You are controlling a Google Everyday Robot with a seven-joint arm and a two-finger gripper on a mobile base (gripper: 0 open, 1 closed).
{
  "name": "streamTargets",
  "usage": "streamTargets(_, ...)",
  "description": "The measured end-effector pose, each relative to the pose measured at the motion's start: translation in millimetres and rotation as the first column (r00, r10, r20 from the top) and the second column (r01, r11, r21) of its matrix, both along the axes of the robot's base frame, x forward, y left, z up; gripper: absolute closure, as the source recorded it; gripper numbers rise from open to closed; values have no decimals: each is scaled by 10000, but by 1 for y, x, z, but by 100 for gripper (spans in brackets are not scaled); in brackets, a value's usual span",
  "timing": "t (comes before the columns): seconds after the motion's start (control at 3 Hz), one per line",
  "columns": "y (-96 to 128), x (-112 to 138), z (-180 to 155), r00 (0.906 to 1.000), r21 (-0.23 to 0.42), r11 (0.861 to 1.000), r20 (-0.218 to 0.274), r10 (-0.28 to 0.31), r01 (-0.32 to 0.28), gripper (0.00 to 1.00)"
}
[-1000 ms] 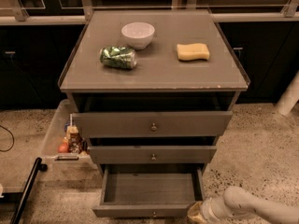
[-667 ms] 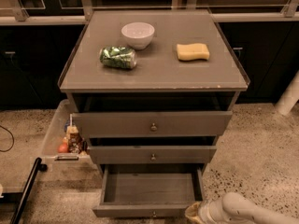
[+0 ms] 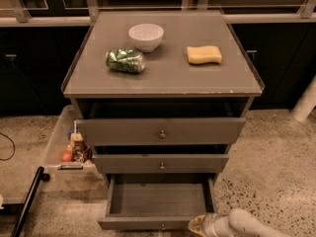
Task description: Close bottom drawer
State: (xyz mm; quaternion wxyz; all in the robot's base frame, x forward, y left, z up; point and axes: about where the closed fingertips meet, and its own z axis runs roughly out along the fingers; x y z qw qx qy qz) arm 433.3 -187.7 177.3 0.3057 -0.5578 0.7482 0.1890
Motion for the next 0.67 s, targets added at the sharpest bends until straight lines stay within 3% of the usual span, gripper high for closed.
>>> streamTargets(0.67,0,0,-1,10000,-1,10000,20,19,-19,57)
